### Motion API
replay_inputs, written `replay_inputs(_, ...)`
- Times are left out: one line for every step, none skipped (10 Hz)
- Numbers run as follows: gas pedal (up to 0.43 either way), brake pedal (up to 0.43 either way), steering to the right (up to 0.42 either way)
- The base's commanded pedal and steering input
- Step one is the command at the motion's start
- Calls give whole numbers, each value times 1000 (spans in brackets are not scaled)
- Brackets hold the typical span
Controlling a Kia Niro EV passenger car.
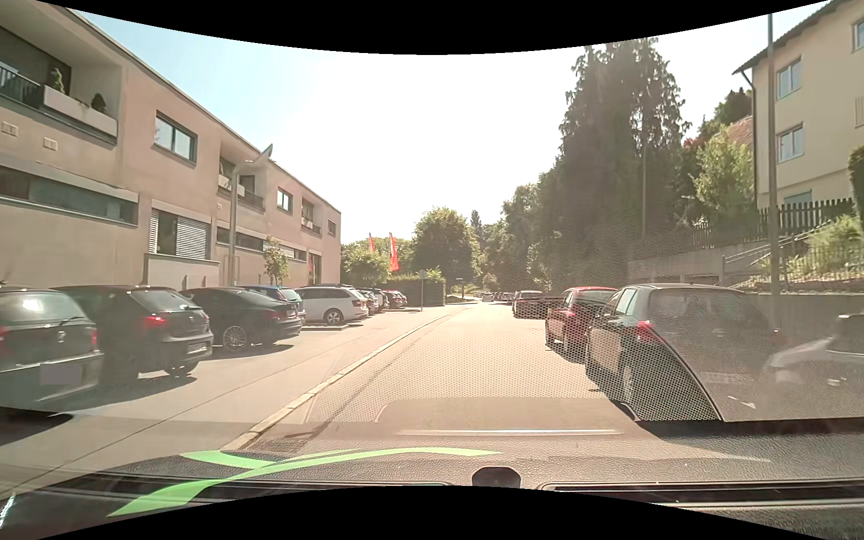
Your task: Follow the waypoints while adhering to traffic rules and regulations
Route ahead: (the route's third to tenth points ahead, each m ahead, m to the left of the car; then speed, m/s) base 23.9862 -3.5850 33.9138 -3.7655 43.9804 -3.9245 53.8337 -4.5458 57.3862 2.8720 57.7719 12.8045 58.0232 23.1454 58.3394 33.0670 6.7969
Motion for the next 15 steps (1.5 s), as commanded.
replay_inputs(110,0,17)
replay_inputs(110,0,17)
replay_inputs(110,0,17)
replay_inputs(110,0,17)
replay_inputs(110,0,17)
replay_inputs(110,0,17)
replay_inputs(110,0,17)
replay_inputs(110,0,17)
replay_inputs(110,0,17)
replay_inputs(110,0,17)
replay_inputs(110,0,16)
replay_inputs(110,0,16)
replay_inputs(59,0,16)
replay_inputs(39,0,16)
replay_inputs(39,0,16)
